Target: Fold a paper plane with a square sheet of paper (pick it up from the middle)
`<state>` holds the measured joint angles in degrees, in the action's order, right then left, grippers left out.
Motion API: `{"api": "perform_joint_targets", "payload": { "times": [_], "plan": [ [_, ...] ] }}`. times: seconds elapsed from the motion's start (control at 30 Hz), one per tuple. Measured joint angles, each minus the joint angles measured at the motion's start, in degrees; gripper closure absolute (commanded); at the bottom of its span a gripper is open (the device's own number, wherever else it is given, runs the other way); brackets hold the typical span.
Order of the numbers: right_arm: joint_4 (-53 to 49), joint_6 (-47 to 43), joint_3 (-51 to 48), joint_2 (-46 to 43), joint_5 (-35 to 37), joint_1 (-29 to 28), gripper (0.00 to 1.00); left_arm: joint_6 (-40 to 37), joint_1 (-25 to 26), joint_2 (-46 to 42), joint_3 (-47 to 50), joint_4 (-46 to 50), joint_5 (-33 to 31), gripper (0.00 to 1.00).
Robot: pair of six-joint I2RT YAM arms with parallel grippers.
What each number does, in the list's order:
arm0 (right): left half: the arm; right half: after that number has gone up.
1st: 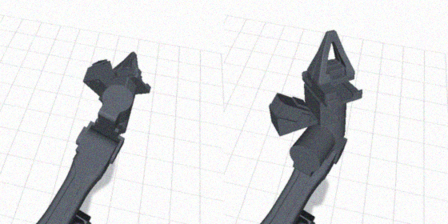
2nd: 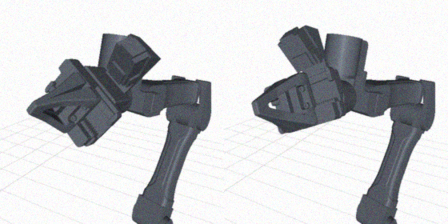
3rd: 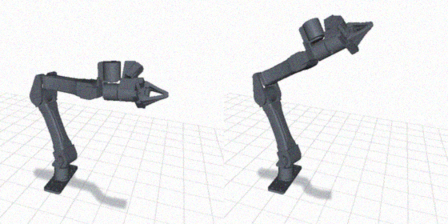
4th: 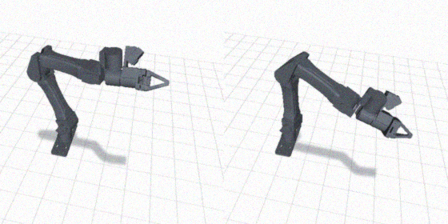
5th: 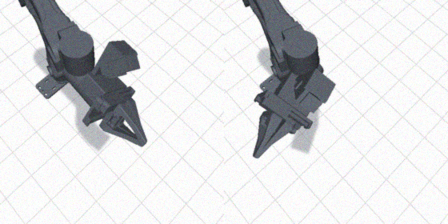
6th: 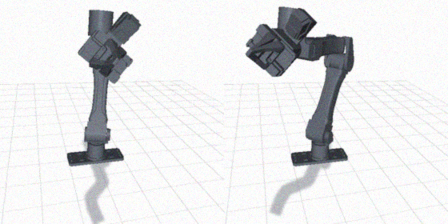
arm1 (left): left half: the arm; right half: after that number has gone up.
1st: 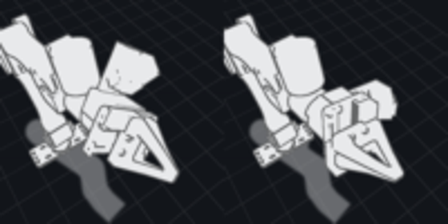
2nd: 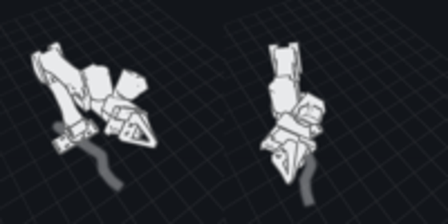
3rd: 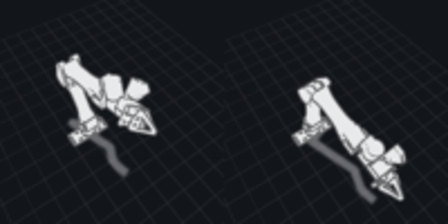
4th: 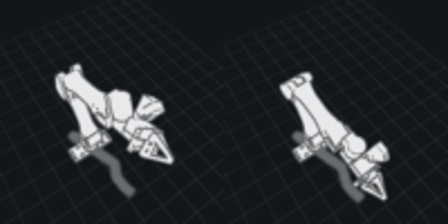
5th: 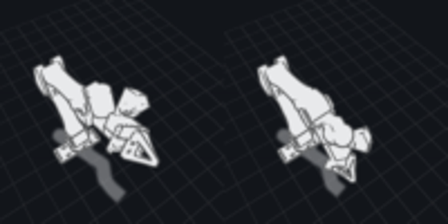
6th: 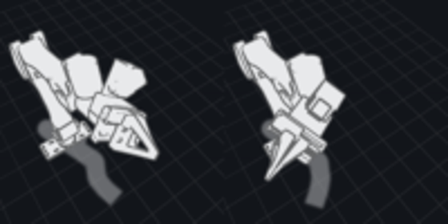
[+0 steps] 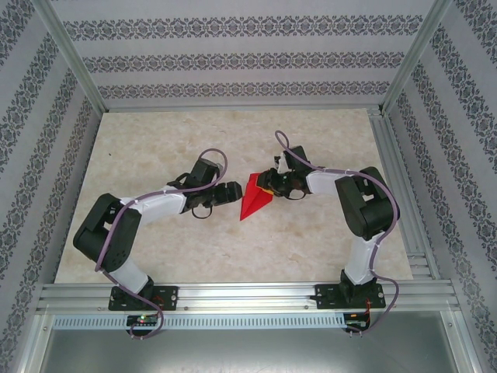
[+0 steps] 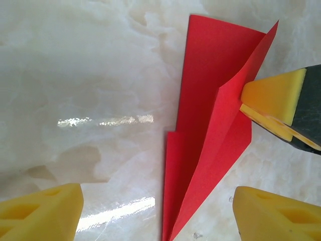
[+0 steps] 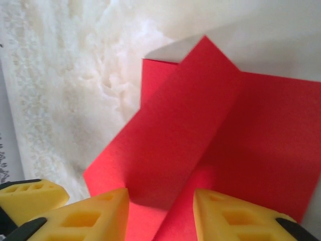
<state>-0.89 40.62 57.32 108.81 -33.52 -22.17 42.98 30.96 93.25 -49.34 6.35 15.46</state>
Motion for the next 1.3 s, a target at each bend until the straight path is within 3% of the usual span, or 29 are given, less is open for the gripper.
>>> {"api": "perform_joint_targets", "payload": {
  "times": [0.4, 0.57, 0.87, 1.0, 1.3],
  "plan": [
    [13.0, 4.8, -0.2, 2.9, -5.2, -0.3, 0.94, 3.1, -4.1, -0.3, 5.2, -8.3, 9.0, 0.09],
    [17.6, 7.3, -1.0, 0.4, -7.1, -0.3, 0.94, 5.2, -5.5, -0.3, 7.5, -13.2, 13.8, 0.0],
    [25.6, 13.6, -1.2, -7.5, -12.3, -0.2, 0.92, 10.6, -5.5, -2.2, 7.9, -23.9, 22.0, 0.0],
    [29.9, 17.7, -1.3, -7.7, -14.2, -0.2, 0.92, 13.7, -5.5, -2.7, 7.9, -28.4, 23.7, 0.1],
    [33.2, 21.4, -2.0, -7.7, -15.7, -0.2, 0.92, 19.6, -5.5, -3.3, 8.5, -36.8, 24.8, 0.44]
  ]
}}
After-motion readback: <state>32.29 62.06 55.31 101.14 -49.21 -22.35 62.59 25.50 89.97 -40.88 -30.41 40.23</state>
